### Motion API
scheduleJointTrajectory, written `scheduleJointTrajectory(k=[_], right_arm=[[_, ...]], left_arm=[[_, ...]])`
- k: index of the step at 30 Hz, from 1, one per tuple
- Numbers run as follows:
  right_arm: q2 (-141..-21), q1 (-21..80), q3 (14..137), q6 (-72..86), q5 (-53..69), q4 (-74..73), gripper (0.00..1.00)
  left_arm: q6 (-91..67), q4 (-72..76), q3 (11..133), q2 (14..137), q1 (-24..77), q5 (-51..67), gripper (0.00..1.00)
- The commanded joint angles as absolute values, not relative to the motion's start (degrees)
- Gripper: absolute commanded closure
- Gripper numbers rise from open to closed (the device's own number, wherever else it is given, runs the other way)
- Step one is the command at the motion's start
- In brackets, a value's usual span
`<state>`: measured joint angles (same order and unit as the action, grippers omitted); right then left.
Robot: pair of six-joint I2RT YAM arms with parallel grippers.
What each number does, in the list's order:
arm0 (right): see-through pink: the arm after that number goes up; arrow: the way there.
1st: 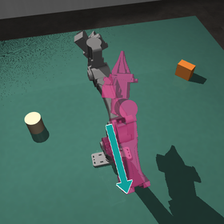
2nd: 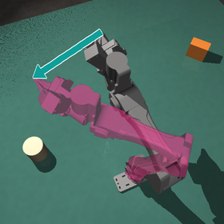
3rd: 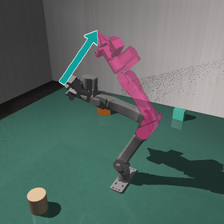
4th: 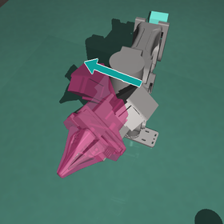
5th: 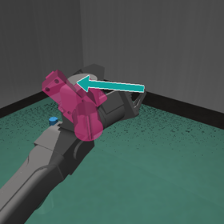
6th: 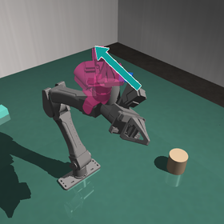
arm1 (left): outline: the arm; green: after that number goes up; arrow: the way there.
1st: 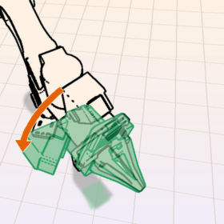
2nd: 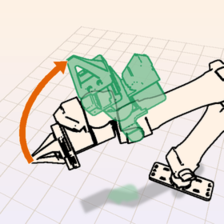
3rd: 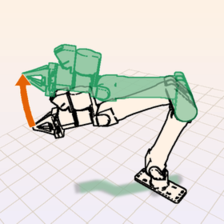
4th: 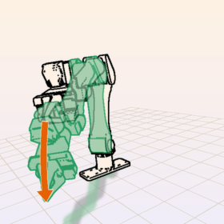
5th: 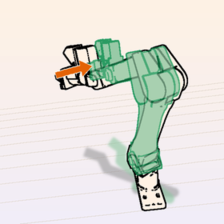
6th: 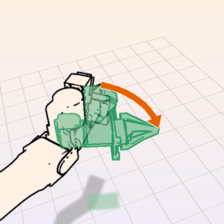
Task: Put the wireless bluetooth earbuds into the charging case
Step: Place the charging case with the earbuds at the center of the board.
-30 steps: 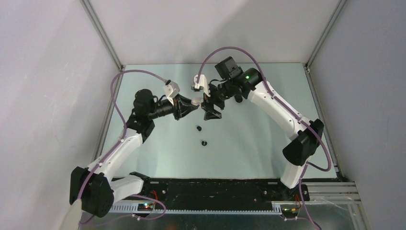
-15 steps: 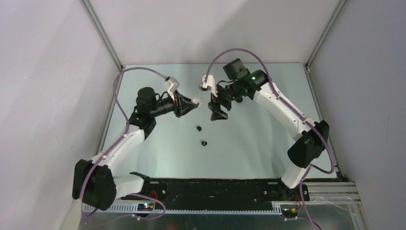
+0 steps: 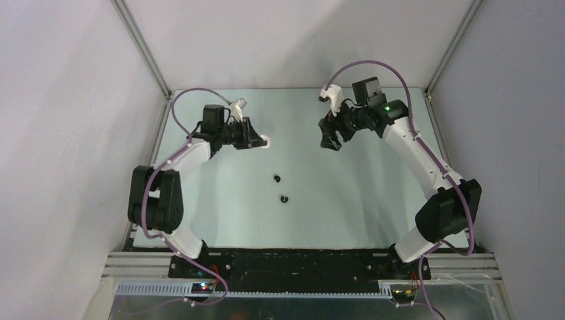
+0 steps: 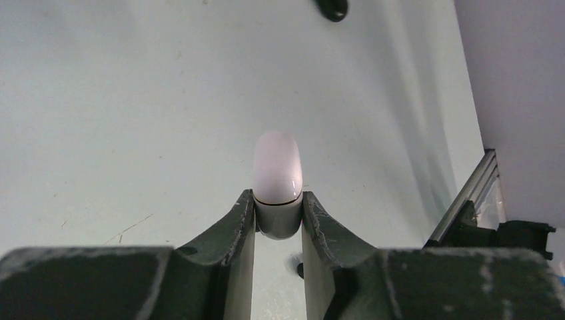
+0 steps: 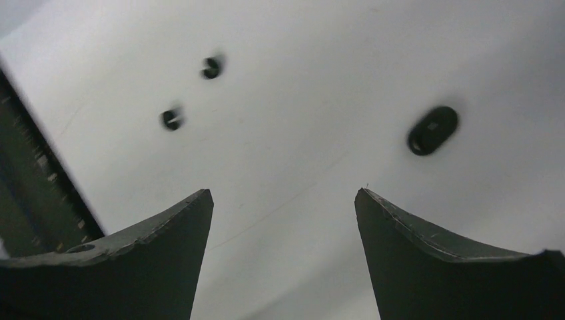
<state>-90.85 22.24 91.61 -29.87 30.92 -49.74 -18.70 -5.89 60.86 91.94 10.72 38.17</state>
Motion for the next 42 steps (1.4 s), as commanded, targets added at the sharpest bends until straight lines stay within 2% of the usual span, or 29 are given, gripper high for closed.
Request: scheduleJointTrajectory(k=[1,4,10,15,21,25,27,29,30,31,33,42], right_arm=[[-91.88,21.66,89.7,-17.15,16.49,-38.11,0.15],[-94.56,20.16,89.24,-10.61,9.38,-35.42,0.13],[-100.89,17.25,90.12,-4.59,10.1,-35.12,0.18],[-106.99,16.82,94.07,-5.07,10.63,-34.93,0.21],[-114.68,16.28,100.85,-7.67,9.95,-36.28,0.22],[-118.24,16.45,103.34,-8.52,8.17,-36.1,0.22],[-119.49,16.66,104.14,-9.18,7.49,-35.78,0.22],[-120.55,17.05,104.74,-10.0,6.79,-35.46,0.21],[-120.83,17.29,105.0,-10.23,6.22,-35.21,0.21],[-121.26,17.51,105.1,-10.64,5.97,-35.05,0.21],[-121.81,17.61,105.24,-11.16,5.26,-34.73,0.2],[-123.46,17.99,105.66,-10.61,1.55,-34.31,0.21]], left_arm=[[-20.01,-10.58,64.81,96.61,9.32,40.8,0.94],[-19.13,-10.74,64.93,99.75,9.15,42.34,0.94],[-17.49,-11.3,63.69,102.57,9.15,39.94,0.9],[-16.18,-12.99,63.43,104.47,9.12,34.0,0.89],[-14.66,-15.9,66.24,107.99,8.94,31.85,0.81],[-12.37,-19.8,69.35,110.01,8.09,28.74,0.68],[-11.14,-22.26,70.84,110.68,7.3,26.98,0.57],[-9.84,-23.68,71.76,110.37,6.2,26.21,0.29],[-9.45,-24.03,71.73,109.33,5.46,25.8,0.22],[-9.06,-24.05,71.59,108.67,5.15,25.29,0.06],[-9.3,-24.17,70.97,106.46,4.05,23.74,0.01],[-7.56,-26.33,75.69,90.49,2.66,22.22,0.0]])
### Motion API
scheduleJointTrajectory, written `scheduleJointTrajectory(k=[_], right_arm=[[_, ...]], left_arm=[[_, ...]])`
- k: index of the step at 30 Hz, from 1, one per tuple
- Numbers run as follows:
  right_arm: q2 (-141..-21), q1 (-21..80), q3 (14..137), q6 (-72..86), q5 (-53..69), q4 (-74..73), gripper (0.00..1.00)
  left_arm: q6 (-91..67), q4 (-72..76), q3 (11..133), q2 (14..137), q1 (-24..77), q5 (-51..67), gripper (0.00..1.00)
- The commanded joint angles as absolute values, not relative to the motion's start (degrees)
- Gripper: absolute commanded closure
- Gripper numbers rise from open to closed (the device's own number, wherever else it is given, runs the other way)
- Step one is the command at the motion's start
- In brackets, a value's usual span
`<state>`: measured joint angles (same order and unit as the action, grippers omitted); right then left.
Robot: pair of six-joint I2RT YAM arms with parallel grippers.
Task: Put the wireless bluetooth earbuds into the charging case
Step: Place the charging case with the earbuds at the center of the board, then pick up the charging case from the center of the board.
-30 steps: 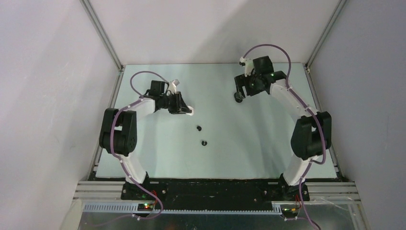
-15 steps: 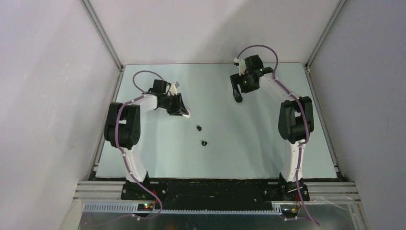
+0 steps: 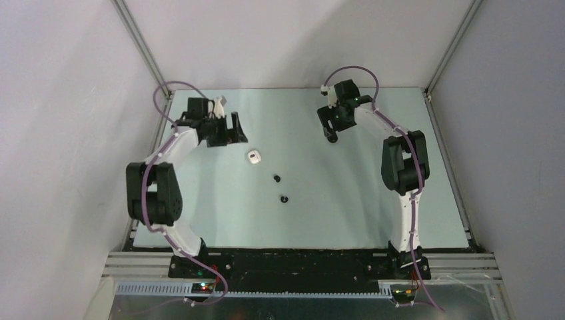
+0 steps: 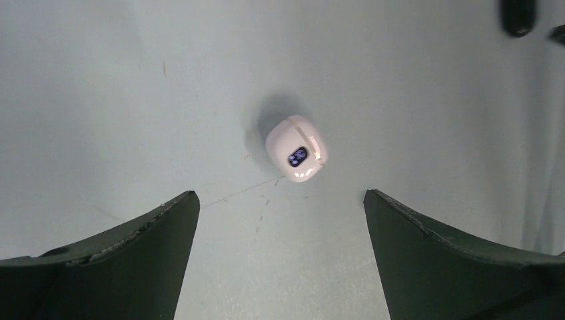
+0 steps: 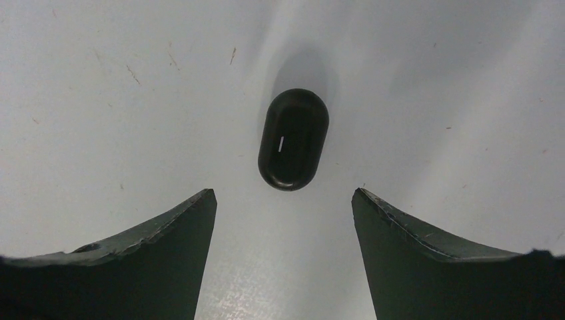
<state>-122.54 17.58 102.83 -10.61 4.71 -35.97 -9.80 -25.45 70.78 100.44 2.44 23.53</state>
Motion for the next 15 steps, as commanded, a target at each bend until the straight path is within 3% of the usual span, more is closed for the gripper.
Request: scheduleJointTrajectory(k=[1,10,15], right_arm=[[-123.61,18.08,105.65,-10.4,0.95,-34.22,0.21],[-127.46,19.33,107.81,-8.66,-2.08,-35.72,0.27],[-129.39,19.99,108.11,-7.37,-3.3,-35.4,0.33]], left_arm=[[-7.82,-26.48,76.4,88.96,2.69,22.23,0.0],[-5.27,-34.55,79.09,90.59,2.82,31.0,0.0],[-5.53,-35.4,76.92,90.1,3.37,26.43,0.0]])
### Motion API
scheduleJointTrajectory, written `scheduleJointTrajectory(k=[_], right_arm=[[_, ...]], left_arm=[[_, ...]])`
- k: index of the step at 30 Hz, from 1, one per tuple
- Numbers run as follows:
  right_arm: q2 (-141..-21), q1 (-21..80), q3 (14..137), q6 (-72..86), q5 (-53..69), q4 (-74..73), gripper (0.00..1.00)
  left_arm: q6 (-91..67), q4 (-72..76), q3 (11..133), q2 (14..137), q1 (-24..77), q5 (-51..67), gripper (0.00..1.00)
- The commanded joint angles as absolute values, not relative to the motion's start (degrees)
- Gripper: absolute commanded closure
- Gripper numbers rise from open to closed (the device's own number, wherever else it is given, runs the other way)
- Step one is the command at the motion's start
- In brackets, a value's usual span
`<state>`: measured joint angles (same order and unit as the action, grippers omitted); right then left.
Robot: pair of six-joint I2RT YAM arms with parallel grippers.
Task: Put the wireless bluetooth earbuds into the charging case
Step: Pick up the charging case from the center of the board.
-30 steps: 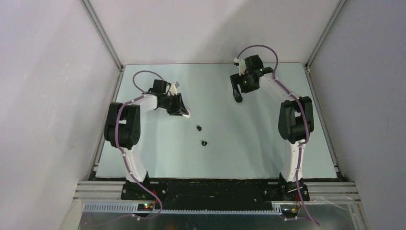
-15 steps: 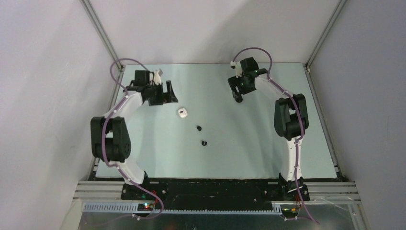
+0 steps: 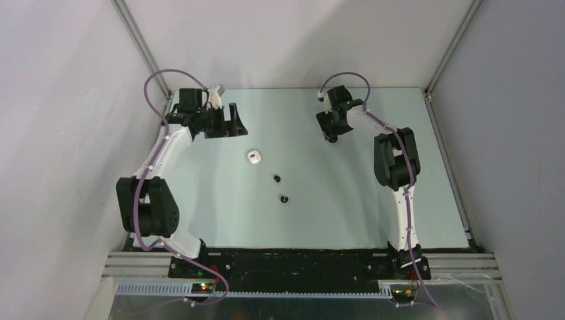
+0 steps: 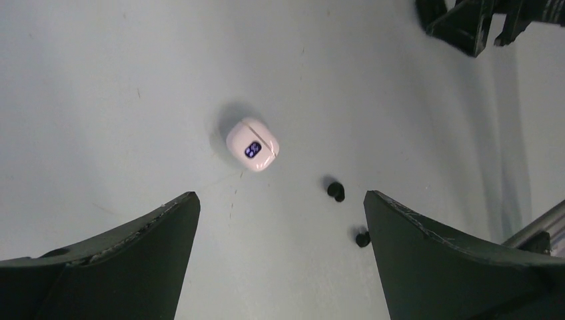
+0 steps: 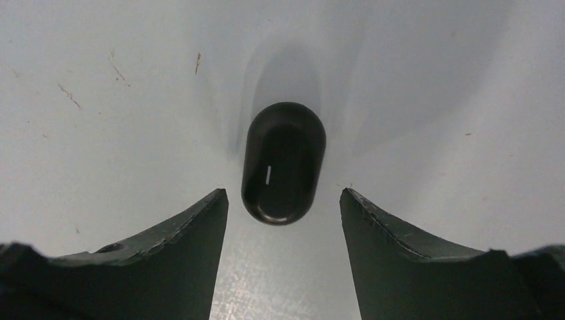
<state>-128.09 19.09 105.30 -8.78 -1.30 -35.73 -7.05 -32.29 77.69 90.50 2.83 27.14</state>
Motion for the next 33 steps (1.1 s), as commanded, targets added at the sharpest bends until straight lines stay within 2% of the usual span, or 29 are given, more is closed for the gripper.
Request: scheduleJointTrajectory(k=[1,5,10,17,22,26,30,33], right_arm=[[-129.95,20.01,108.37,-7.38,-3.39,-35.28,0.33],[-132.05,19.89,110.45,-7.21,-3.92,-35.65,0.37],[-133.3,20.1,112.18,-7.33,-4.62,-36.57,0.44],[-133.66,20.3,111.97,-6.65,-4.77,-38.24,0.47],[-132.86,19.77,110.01,-5.63,-3.3,-39.13,0.45],[-132.53,19.58,108.63,-5.24,-1.16,-39.99,0.46],[-133.17,19.79,109.57,-6.02,-0.7,-40.46,0.54],[-132.68,19.9,109.61,-6.79,-0.69,-40.07,0.71]], left_arm=[[-4.79,-35.77,76.45,89.96,3.41,27.61,0.0],[-2.16,-35.88,75.63,88.79,3.86,30.39,0.0],[-6.22,-35.97,74.83,89.23,4.0,32.87,0.0],[-7.72,-35.9,75.49,90.26,4.48,34.11,0.0],[-6.67,-35.87,75.7,89.42,4.73,33.81,0.0],[-6.22,-35.94,74.65,88.23,4.98,33.6,0.01],[-5.93,-35.93,73.16,87.05,5.2,33.47,0.03],[-5.62,-35.91,72.86,86.36,5.49,33.16,0.06]])
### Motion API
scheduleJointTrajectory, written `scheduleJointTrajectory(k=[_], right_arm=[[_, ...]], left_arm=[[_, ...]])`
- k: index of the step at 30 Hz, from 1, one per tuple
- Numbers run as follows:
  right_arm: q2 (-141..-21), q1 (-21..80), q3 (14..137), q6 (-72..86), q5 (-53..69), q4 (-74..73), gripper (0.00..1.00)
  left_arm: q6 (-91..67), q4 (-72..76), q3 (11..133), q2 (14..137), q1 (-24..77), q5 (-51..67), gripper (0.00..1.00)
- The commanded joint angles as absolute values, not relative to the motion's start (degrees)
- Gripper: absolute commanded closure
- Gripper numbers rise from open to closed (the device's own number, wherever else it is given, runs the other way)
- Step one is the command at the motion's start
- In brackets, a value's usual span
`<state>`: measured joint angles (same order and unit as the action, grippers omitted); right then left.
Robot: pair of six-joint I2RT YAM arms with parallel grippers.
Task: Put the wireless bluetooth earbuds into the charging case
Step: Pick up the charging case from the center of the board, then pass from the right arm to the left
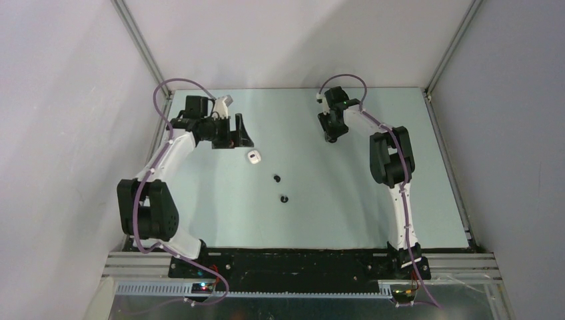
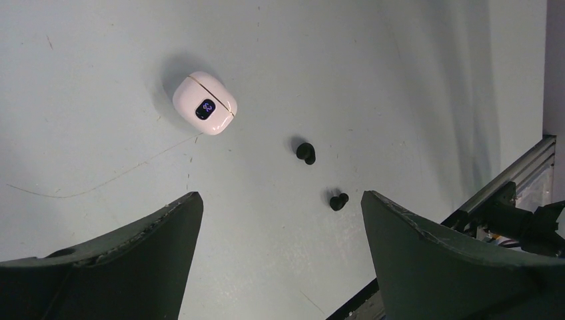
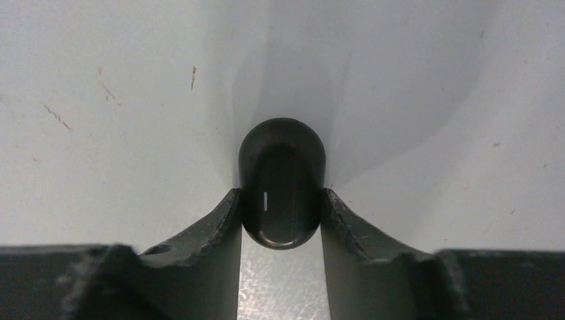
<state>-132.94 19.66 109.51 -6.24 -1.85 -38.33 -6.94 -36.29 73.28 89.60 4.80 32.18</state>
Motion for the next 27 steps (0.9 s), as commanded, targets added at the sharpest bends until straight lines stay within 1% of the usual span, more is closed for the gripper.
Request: scheduleJointTrajectory(k=[1,2,3,4,5,7,8,10,11,15,18,21,24,27], right_arm=[[-132.26,20.05,109.23,-7.74,-0.7,-39.64,0.73],[-131.22,20.18,108.43,-8.4,-0.66,-38.85,0.77],[-130.52,20.4,107.96,-9.81,-0.65,-38.54,0.84],[-128.91,20.48,107.08,-10.53,-0.68,-38.07,0.87],[-127.96,20.55,106.67,-12.1,1.19,-37.93,0.93],[-124.5,20.64,105.03,-14.82,6.39,-37.69,1.0],[-121.21,20.65,102.81,-15.8,10.8,-36.51,1.0],[-115.41,21.31,98.57,-18.19,14.37,-33.25,1.0],[-113.08,22.29,96.96,-20.1,15.18,-31.92,1.0],[-96.1,27.1,86.75,-27.35,17.23,-23.82,1.0],[-88.16,33.16,79.95,-32.96,14.49,-19.08,1.0],[-82.15,38.09,77.96,-35.9,12.14,-18.27,1.0],[-78.89,43.14,76.2,-38.77,8.83,-16.75,1.0],[-76.11,45.91,75.03,-40.45,6.19,-16.11,1.0]], left_arm=[[-5.4,-35.87,72.95,86.24,5.59,33.15,0.06],[-5.29,-35.71,73.34,86.12,5.61,32.94,0.08],[-5.15,-35.56,73.59,86.08,5.69,32.86,0.08],[-5.08,-35.04,74.38,86.05,5.7,32.54,0.1],[-4.87,-34.75,74.9,85.96,5.78,32.41,0.11],[-4.23,-33.81,76.48,85.69,5.75,33.36,0.13],[-3.96,-33.3,77.7,85.58,5.72,33.95,0.13],[-3.57,-32.91,79.23,85.48,5.71,36.21,0.15],[-3.66,-32.85,79.65,85.33,5.76,37.51,0.17],[-2.56,-32.64,79.93,82.25,8.06,41.96,0.19],[3.09,-32.02,76.75,77.79,13.99,42.34,0.19],[5.21,-27.99,72.29,71.07,19.8,40.97,0.19],[2.23,-22.09,66.2,66.54,24.53,40.07,0.21],[-1.22,-18.38,64.2,63.97,25.62,39.34,0.25]])
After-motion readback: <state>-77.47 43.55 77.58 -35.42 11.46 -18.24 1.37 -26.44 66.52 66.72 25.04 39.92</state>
